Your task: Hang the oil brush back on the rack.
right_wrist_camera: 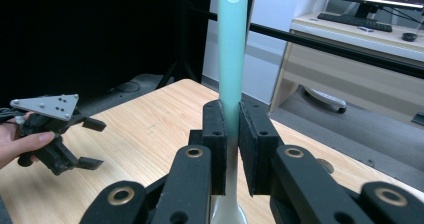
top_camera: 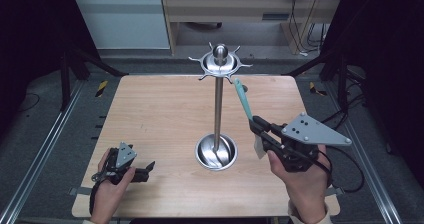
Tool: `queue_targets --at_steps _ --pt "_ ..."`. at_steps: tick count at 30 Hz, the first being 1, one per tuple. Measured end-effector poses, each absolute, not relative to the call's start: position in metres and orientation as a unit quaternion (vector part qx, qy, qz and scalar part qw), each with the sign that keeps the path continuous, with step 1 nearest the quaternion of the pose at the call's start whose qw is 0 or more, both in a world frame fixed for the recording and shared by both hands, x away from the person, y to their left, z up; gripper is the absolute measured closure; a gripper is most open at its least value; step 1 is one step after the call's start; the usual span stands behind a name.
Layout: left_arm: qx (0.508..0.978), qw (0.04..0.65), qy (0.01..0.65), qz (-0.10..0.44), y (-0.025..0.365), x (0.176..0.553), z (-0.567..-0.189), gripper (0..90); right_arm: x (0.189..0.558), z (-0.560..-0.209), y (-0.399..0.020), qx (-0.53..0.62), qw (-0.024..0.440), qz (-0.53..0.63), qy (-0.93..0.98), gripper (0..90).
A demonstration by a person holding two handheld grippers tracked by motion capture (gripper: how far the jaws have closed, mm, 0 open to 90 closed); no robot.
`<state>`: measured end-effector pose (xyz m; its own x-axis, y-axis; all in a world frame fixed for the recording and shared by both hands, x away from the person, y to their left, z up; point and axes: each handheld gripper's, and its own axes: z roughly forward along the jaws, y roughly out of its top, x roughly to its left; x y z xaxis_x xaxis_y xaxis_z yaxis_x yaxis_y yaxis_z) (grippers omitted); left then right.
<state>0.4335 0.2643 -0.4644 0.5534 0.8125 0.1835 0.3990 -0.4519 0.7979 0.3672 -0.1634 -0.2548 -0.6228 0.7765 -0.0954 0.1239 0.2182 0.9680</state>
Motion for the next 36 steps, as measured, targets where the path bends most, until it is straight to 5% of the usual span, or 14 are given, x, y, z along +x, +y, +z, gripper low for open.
queue_targets --at_steps 36 --pt "0.805 0.362 0.375 0.283 0.263 0.433 -0.465 3.6 0.386 -0.271 -0.145 0.322 0.289 0.542 0.720 82.4"
